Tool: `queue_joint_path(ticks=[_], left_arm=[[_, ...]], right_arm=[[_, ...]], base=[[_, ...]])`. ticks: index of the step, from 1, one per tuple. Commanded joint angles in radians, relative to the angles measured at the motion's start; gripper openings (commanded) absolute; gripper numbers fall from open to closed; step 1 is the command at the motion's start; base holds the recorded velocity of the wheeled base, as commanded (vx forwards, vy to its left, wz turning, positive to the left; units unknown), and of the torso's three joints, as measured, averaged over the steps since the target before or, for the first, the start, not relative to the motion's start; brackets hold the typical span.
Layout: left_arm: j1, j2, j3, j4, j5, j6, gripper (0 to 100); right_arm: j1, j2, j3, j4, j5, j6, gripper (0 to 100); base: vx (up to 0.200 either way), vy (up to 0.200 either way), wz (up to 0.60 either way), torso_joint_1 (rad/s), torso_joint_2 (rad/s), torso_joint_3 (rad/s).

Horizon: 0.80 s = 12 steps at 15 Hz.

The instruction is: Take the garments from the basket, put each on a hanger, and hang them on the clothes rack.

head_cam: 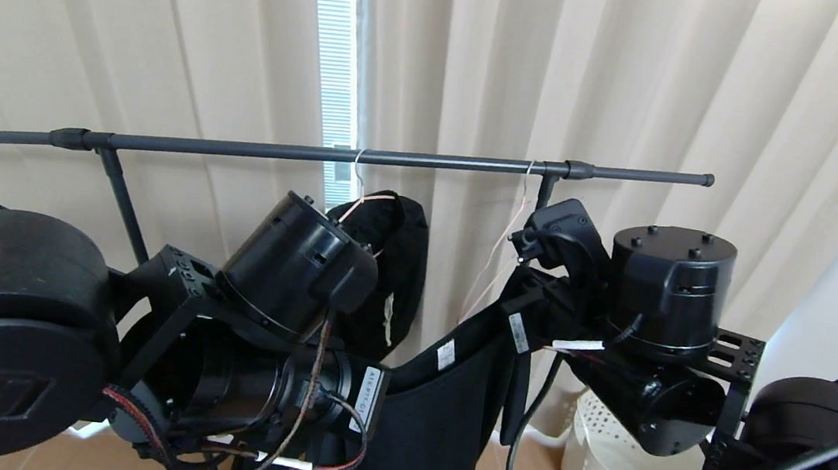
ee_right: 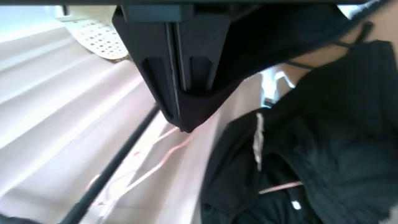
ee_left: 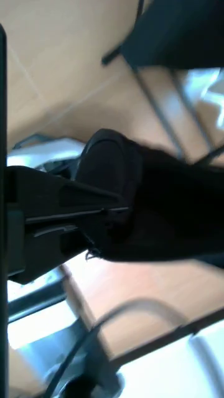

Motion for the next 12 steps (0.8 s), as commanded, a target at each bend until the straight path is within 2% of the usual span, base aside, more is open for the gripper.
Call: queue_joint_path(ticks=[1,5,7,12], left_arm=[[0.043,0.034,-0.054,-0.016,0.014,0.020,0],[0.118,0.128,-0.207,-0.020,0.016,0.064,0],[0.126,0.157,-0.281,-0.020,0.016,0.067,0],[0.124,0.184,-0.454,-0.014,0.017,0.142,0]], right_arm=[[-0.010,-0.080,0.064,0.000,-0.010,-0.056,0],[-0.005,-0.121,0.101,0.000,-0.039,-0.102,0],[-0.005,-0.118,0.096,0.002,-0.040,-0.103,0],[-0.019,-0.118,0.115,0.036,-0.031,-0.109,0]], base=[[0.000,0.000,0.00,0.000,0.00,0.000],[0.000,0.000,0.00,0.000,0.00,0.000],[0.000,0.000,0.00,0.000,0.00,0.000],[0.000,0.000,0.00,0.000,0.00,0.000]])
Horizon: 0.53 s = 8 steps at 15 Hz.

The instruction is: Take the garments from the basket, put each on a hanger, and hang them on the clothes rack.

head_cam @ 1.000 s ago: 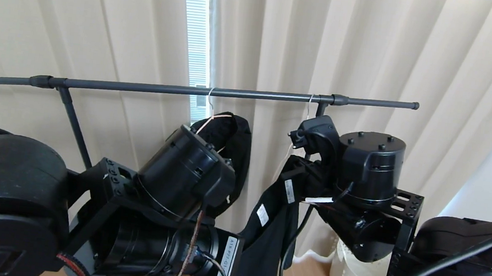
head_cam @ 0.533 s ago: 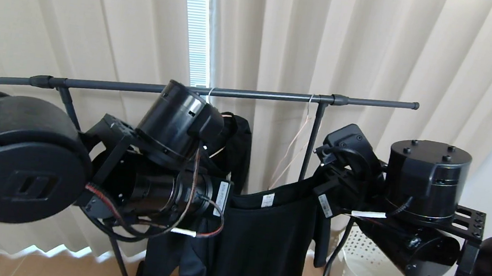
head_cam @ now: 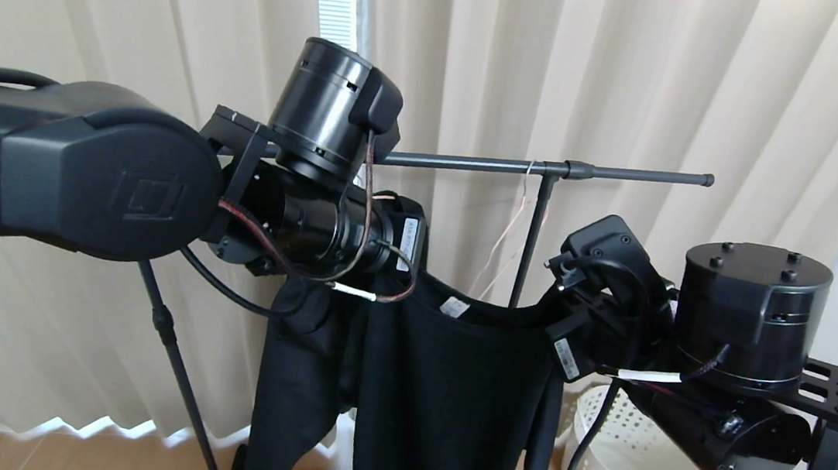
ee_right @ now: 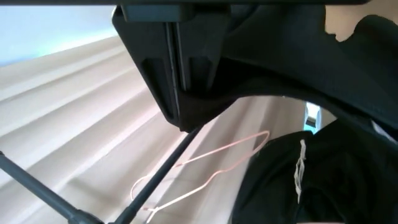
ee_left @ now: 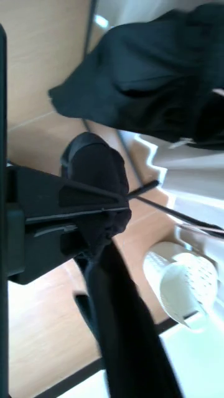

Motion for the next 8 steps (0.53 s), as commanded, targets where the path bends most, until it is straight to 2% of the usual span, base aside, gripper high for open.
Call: queue_joint_path(ticks=[1,2,4,6,8], left_arm=[[-0.003,0.028,-0.062,0.001,0.001,0.014,0],[-0.004,0.041,-0.085,0.001,0.001,0.014,0],[-0.006,0.048,-0.101,0.001,0.001,0.014,0],[-0.004,0.048,-0.121,0.000,0.002,0.015,0],[-0.004,0.048,-0.138,0.001,0.001,0.015,0]], right_arm=[[-0.008,-0.002,0.010,0.007,0.002,-0.006,100],[-0.021,-0.019,0.042,0.068,0.040,-0.035,100],[-0.028,-0.071,0.088,0.122,0.180,-0.104,100],[-0.034,-0.111,0.122,0.122,0.264,-0.143,100],[-0.034,-0.123,0.137,0.116,0.390,-0.143,100]], base=[[0.000,0.000,0.00,0.000,0.00,0.000],[0.000,0.000,0.00,0.000,0.00,0.000],[0.000,0.000,0.00,0.000,0.00,0.000],[0.000,0.000,0.00,0.000,0.00,0.000],[0.000,0.000,0.00,0.000,0.00,0.000]])
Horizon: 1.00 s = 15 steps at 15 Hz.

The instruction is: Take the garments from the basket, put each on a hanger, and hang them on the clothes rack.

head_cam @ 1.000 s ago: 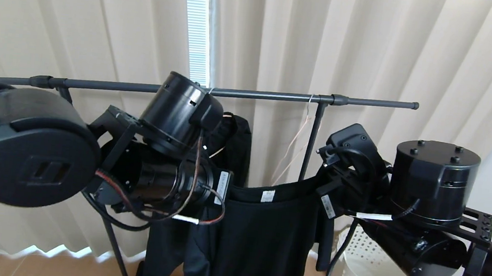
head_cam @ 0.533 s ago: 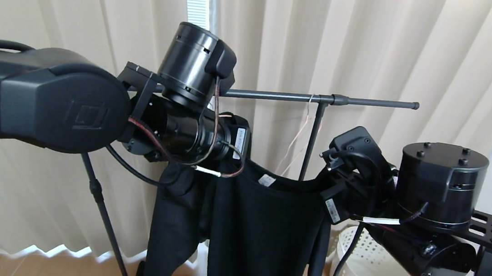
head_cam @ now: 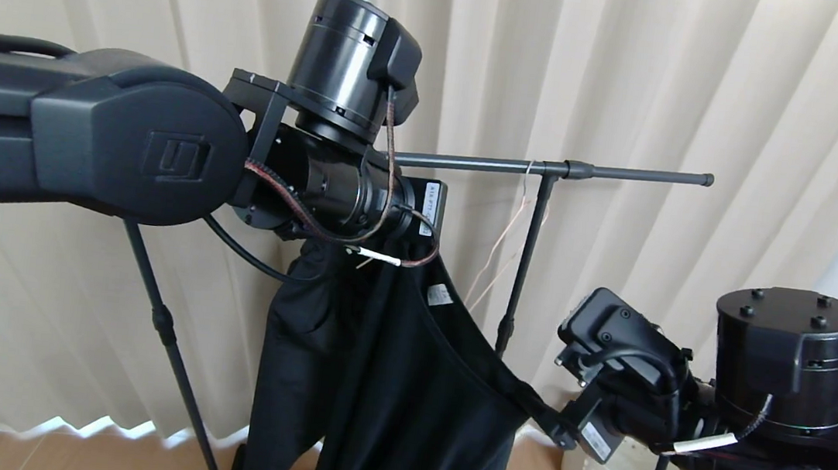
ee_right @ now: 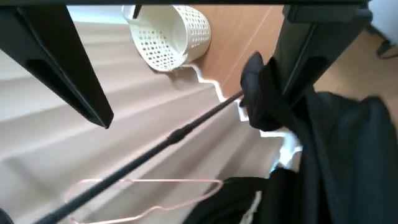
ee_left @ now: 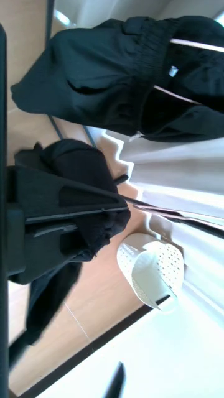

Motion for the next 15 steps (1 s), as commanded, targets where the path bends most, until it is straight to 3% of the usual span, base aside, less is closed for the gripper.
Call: queue_joint_path(ticks=[1,3,8,14,15], left_arm=[[0.000,0.002,-0.010,0.000,0.001,0.000,0],[0.000,0.002,-0.004,0.000,0.001,0.000,0],[0.000,0.006,-0.002,0.000,0.002,-0.002,0],[0.007,0.037,-0.008,-0.008,0.091,-0.006,0],[0.009,0.039,-0.016,-0.009,0.102,-0.006,0]], right_arm=[[-0.006,-0.036,0.029,-0.009,0.111,-0.001,100],[-0.024,-0.036,0.026,-0.018,0.268,0.001,100],[-0.035,-0.041,0.046,-0.113,0.395,0.082,100],[-0.076,-0.072,0.112,-0.182,0.572,0.076,100],[-0.099,-0.075,0.128,-0.182,0.585,0.038,100]], base=[[0.000,0.000,0.00,0.000,0.00,0.000],[0.000,0.000,0.00,0.000,0.00,0.000],[0.000,0.000,0.00,0.000,0.00,0.000],[0.000,0.000,0.00,0.000,0.00,0.000],[0.000,0.000,0.00,0.000,0.00,0.000]])
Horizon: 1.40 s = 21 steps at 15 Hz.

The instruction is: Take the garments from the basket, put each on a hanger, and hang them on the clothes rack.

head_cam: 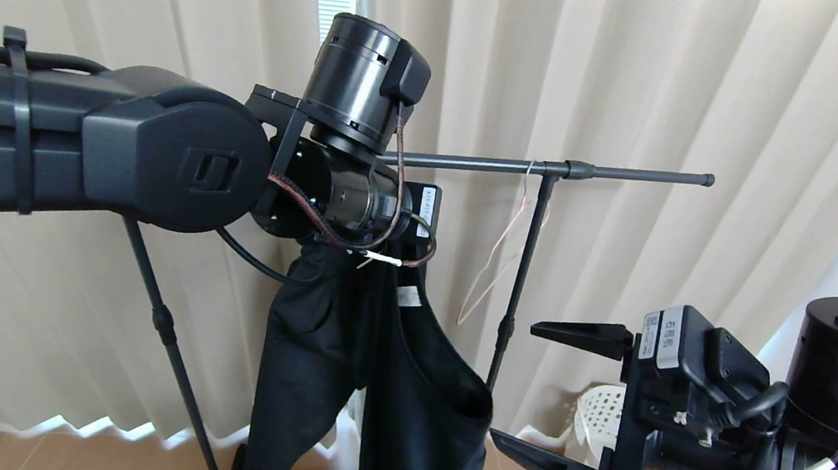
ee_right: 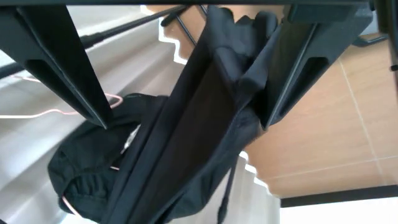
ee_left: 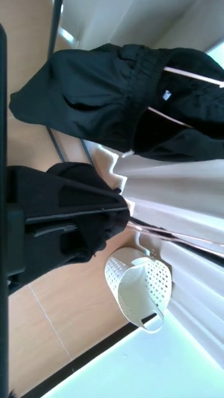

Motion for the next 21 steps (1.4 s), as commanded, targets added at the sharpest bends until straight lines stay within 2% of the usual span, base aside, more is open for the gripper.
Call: queue_joint_path(ticks=[1,2,4,5,7,9,12,14,19,21], left_arm=[[0.003,0.007,-0.013,-0.001,0.011,-0.001,0],[0.002,0.008,-0.013,0.000,0.015,-0.002,0],[-0.007,0.005,-0.001,0.000,0.015,-0.002,0],[-0.015,-0.004,0.011,0.002,0.014,0.001,0],[-0.017,-0.042,0.053,0.003,0.011,0.012,0],[-0.020,-0.065,0.076,0.002,0.008,0.030,0],[-0.037,-0.077,0.079,0.002,0.004,0.030,0],[-0.066,-0.096,0.096,0.002,0.004,0.038,0],[-0.106,-0.166,0.169,0.000,-0.009,0.050,0],[-0.106,-0.176,0.182,0.000,-0.011,0.061,0]], right_arm=[[-0.027,-0.008,0.018,0.001,0.011,-0.058,100],[-0.027,-0.004,0.013,0.000,0.020,-0.078,100],[-0.026,0.010,-0.011,0.000,0.007,-0.061,100],[-0.012,0.035,-0.039,0.000,-0.036,-0.009,100],[0.051,0.090,-0.103,-0.002,-0.203,0.135,100],[0.058,0.144,-0.148,-0.002,-0.273,0.193,100],[0.071,0.173,-0.169,-0.002,-0.290,0.210,100],[0.074,0.234,-0.191,-0.010,-0.358,0.229,100],[0.074,0.334,-0.200,-0.045,-0.401,0.229,100],[0.074,0.377,-0.207,-0.045,-0.451,0.227,100]], base=[[0.000,0.000,0.00,0.000,0.00,0.000],[0.000,0.000,0.00,0.000,0.00,0.000],[0.000,0.000,0.00,0.000,0.00,0.000],[0.000,0.000,0.00,0.000,0.00,0.000],[0.000,0.000,0.00,0.000,0.00,0.000],[0.000,0.000,0.00,0.000,0.00,0.000],[0.000,0.000,0.00,0.000,0.00,0.000],[0.000,0.000,0.00,0.000,0.00,0.000],[0.000,0.000,0.00,0.000,0.00,0.000],[0.000,0.000,0.00,0.000,0.00,0.000]])
